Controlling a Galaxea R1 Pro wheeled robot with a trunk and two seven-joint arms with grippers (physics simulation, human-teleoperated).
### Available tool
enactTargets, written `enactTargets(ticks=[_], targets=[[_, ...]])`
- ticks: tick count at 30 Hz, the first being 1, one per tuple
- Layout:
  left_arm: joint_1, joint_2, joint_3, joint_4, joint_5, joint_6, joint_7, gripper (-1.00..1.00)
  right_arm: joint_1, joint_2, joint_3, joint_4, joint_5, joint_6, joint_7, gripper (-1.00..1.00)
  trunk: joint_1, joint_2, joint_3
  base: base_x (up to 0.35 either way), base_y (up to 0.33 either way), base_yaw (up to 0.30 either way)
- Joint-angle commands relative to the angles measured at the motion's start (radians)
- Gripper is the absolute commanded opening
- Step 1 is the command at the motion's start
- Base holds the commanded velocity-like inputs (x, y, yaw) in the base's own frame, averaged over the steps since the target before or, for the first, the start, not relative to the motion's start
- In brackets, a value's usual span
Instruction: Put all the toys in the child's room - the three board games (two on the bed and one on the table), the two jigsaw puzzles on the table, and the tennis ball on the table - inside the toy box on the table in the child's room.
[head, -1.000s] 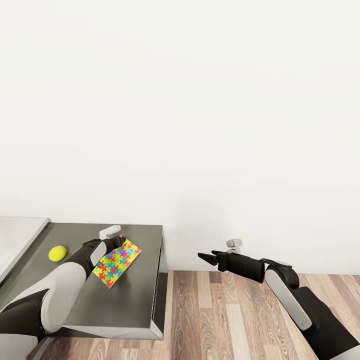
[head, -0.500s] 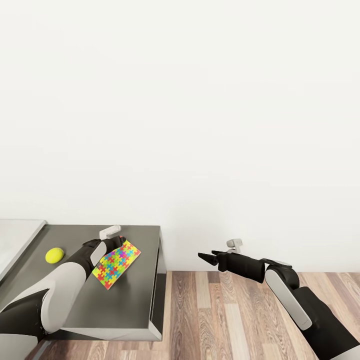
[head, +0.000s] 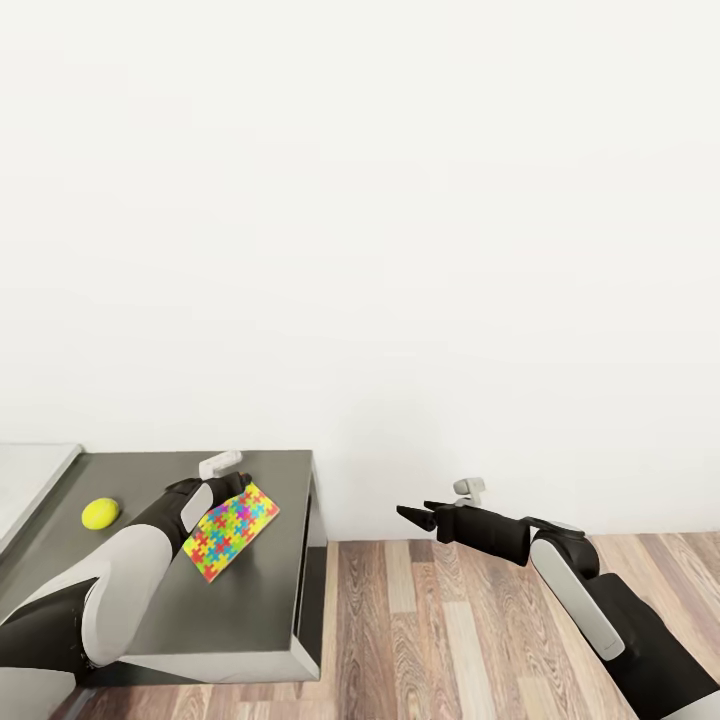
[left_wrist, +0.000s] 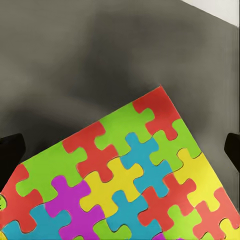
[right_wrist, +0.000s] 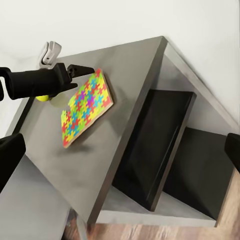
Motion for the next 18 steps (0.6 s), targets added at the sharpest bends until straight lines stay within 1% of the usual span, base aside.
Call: enactTargets(ticks=[1, 12, 18], targets=[[0.0, 0.0, 0.001, -0.002, 0.006, 0.006, 0.003, 1.0, -0.001, -0.001, 0.001, 0.0, -0.004, 0.004, 0.0, 1.0, 0.0, -0.002, -0.001, -0.021, 0.0, -0.027], [0.0, 0.0, 0.001, -0.002, 0.006, 0.006, 0.002, 1.0, -0.001, -0.001, 0.001, 0.0, -0.004, 0.004, 0.0, 1.0, 0.0, -0.002, -0.001, -0.005, 0.0, -0.01], [0.0, 0.0, 0.0, -0.002, 0.006, 0.005, 0.002, 1.0, -0.001, -0.001, 0.001, 0.0, -0.004, 0.004, 0.0, 1.0, 0.0, -0.002, 0.004, -0.074, 0.0, -0.114]])
